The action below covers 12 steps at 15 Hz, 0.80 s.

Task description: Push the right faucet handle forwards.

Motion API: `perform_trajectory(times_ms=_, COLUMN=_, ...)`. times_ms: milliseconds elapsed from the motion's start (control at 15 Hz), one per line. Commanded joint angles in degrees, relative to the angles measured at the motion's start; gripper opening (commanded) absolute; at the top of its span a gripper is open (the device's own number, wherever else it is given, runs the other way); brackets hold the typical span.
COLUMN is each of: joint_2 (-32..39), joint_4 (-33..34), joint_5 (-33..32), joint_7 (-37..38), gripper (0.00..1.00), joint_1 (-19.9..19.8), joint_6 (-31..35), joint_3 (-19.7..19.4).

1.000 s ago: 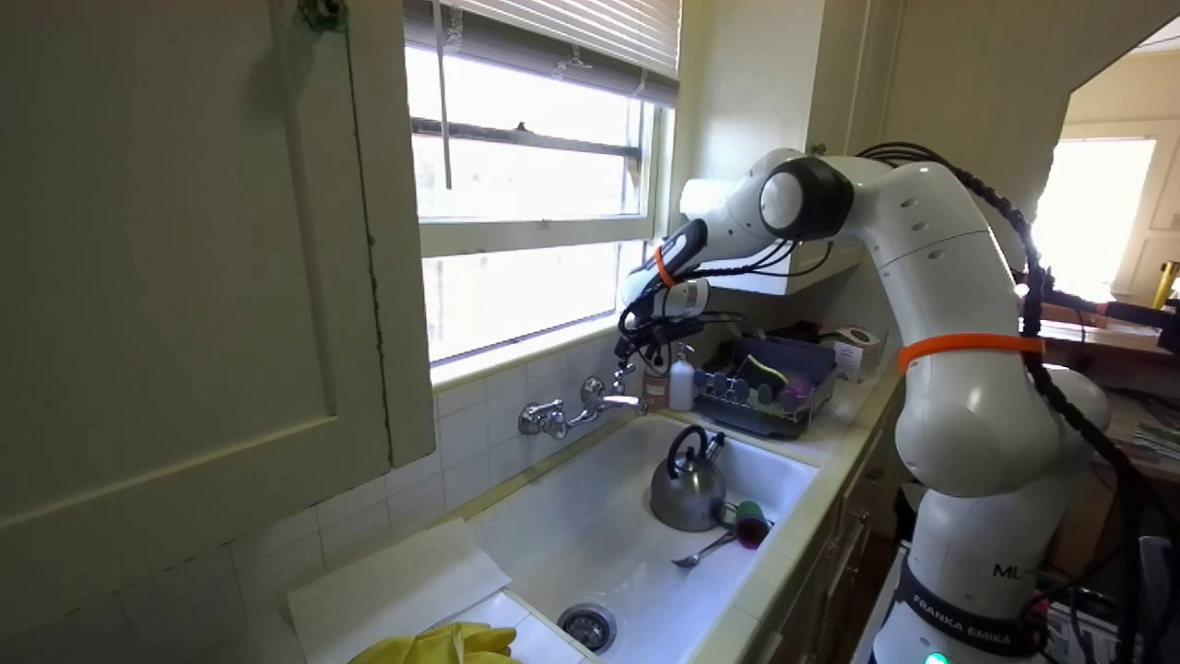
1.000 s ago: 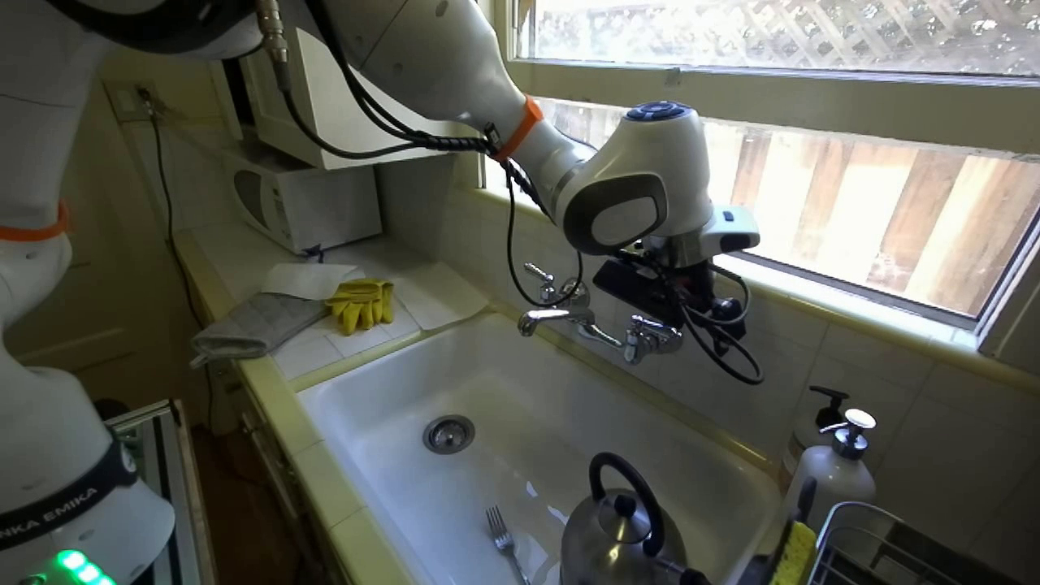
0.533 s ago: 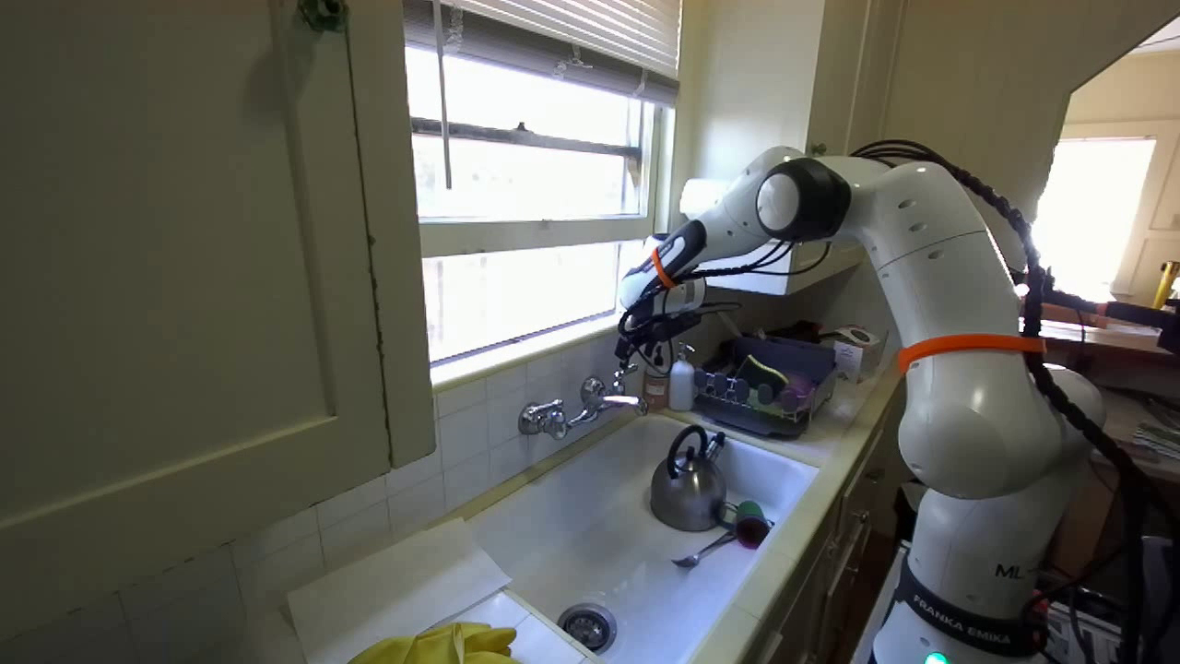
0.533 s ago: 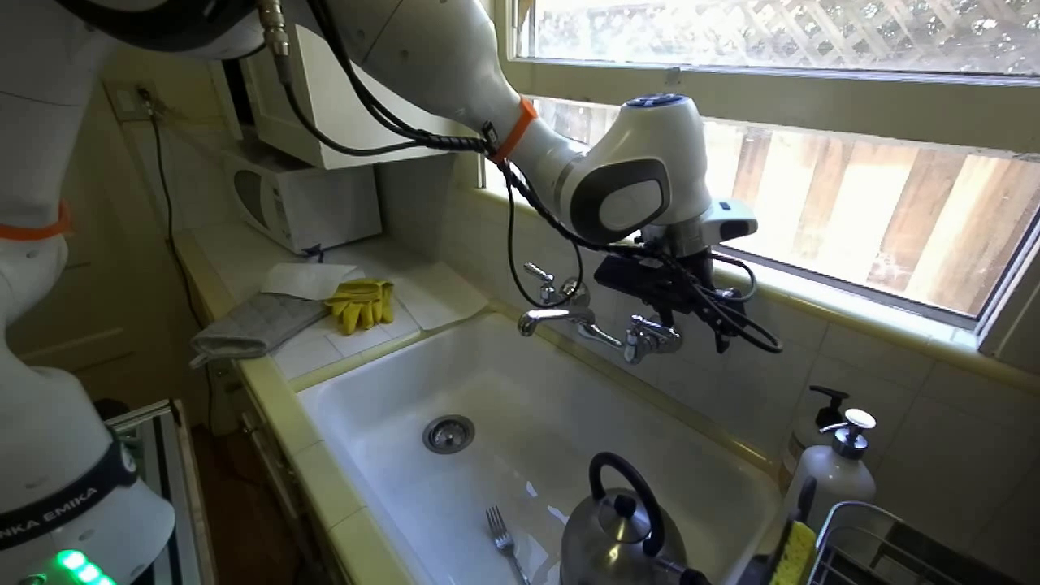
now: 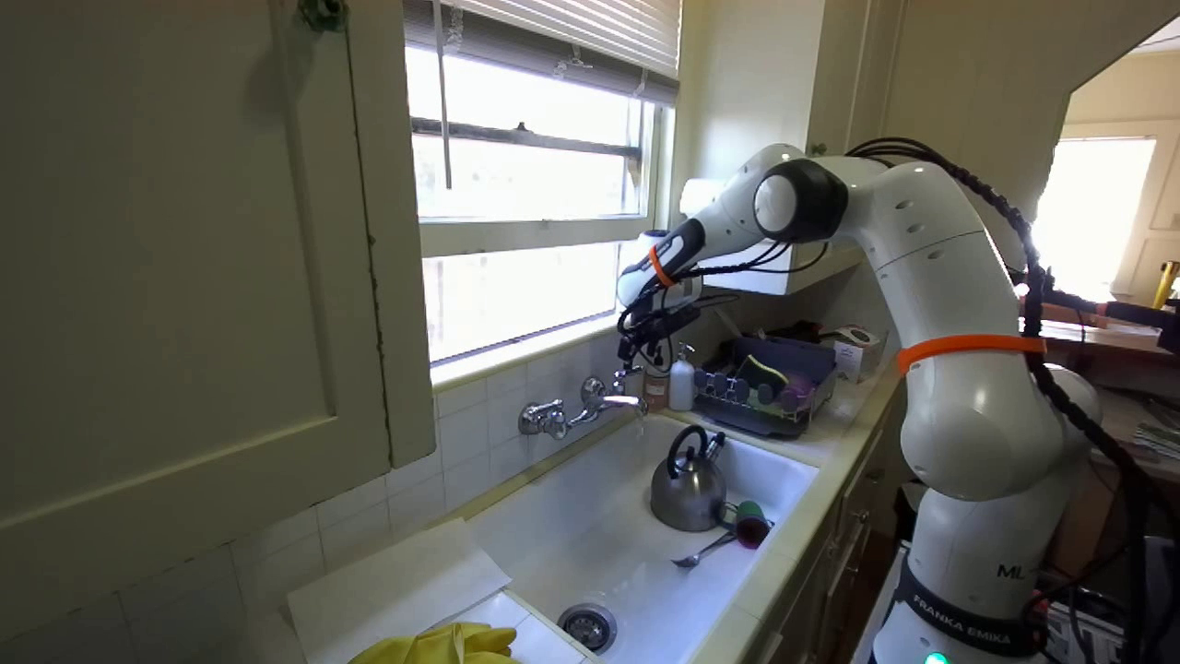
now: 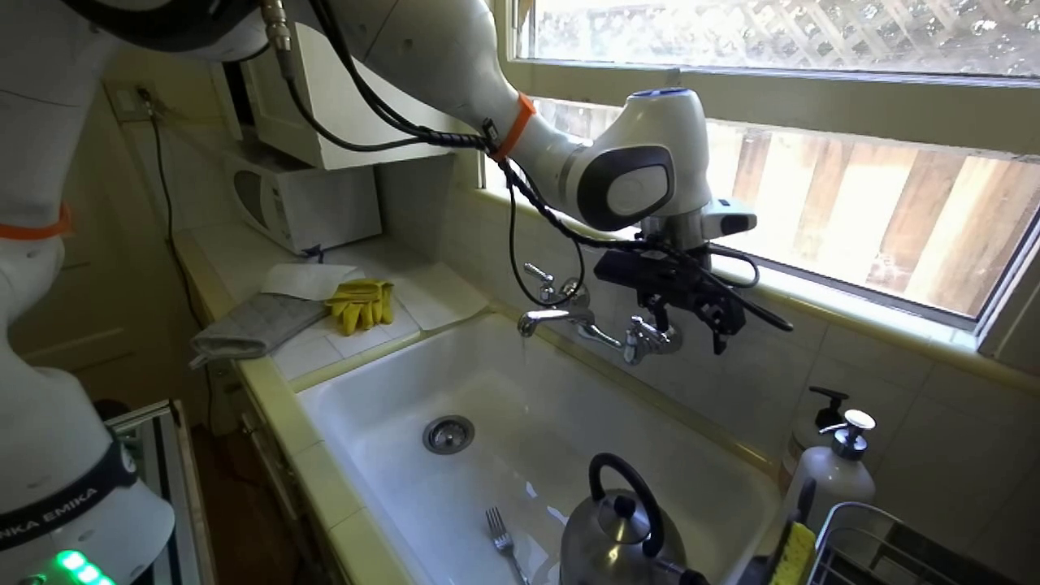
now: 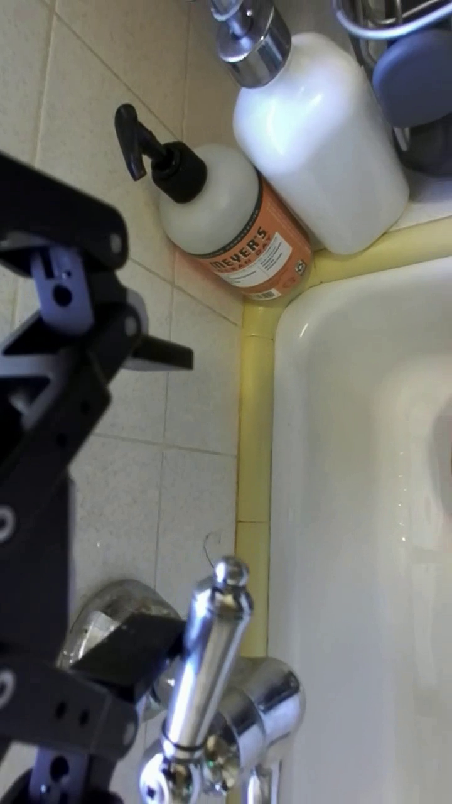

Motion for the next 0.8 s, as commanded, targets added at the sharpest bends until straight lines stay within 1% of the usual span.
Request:
perform_trajectory(times_ms=0, joint_2=-1.16, joint_4=-2.26, joint_5=-2.64, joint_7=0.72, gripper=1.00, joint_1=1.02, joint_6=-6.63, joint_3=-1.74)
perform_trajectory(times_ms=133, joint_2=-1.30, joint_4=-2.19, joint_5=-2.95, joint_7=1.04, gripper=1.00, joint_1=1.23, joint_6=-7.87, joint_3=-2.03)
perform_trajectory(times_ms=267, joint_2=-1.10, joint_4=-1.94, joint_5=-3.38, joint_7=2.26, gripper=1.00, joint_1=1.48, joint_6=-7.13, joint_3=-2.53)
perform_trajectory(times_ms=400, joint_2=-1.05, joint_4=-1.98, joint_5=-4.11, joint_7=4.00, gripper=1.00, joint_1=1.80, joint_6=-4.50, joint_3=-3.34)
perform_trajectory(times_ms=733, joint_2=-2.18, joint_4=-2.83, joint_5=-4.05, joint_7=4.83, gripper=1.00, joint_1=1.21, joint_6=-4.37, joint_3=-4.34)
